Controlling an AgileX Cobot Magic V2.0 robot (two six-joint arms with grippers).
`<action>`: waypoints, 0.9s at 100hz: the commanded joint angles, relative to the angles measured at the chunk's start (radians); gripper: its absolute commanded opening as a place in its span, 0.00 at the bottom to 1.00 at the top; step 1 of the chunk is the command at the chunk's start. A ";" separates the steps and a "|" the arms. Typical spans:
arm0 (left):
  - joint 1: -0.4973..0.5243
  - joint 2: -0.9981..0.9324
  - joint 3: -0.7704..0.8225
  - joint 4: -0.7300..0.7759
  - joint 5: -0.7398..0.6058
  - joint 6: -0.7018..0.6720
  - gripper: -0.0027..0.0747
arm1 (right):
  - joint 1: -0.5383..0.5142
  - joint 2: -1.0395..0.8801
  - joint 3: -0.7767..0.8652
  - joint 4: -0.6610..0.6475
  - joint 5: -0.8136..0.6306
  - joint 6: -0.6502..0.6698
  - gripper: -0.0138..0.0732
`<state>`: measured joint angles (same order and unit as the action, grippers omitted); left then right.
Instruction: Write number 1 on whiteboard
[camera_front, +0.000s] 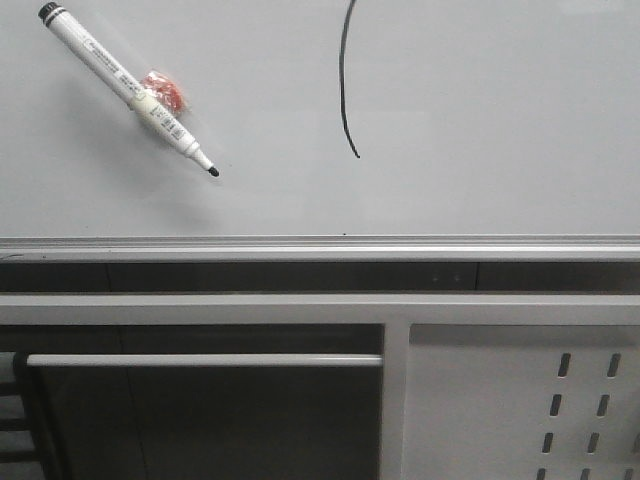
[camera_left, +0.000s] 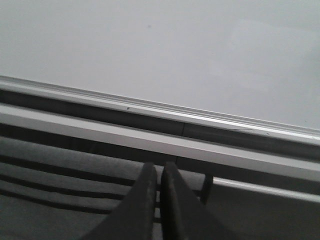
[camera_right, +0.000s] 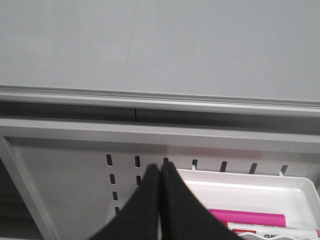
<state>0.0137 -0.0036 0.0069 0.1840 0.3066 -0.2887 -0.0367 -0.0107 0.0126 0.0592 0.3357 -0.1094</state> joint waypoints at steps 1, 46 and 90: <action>-0.020 -0.006 0.021 -0.165 -0.039 0.213 0.01 | 0.001 -0.012 0.028 0.004 -0.026 -0.001 0.09; -0.061 -0.029 0.021 -0.275 -0.030 0.410 0.01 | 0.001 -0.012 0.028 0.004 -0.026 -0.001 0.09; -0.069 -0.029 0.021 -0.259 -0.037 0.410 0.01 | 0.001 -0.012 0.028 0.004 -0.026 -0.001 0.09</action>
<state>-0.0432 -0.0058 0.0069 -0.0736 0.3297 0.1201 -0.0367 -0.0107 0.0126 0.0612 0.3357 -0.1090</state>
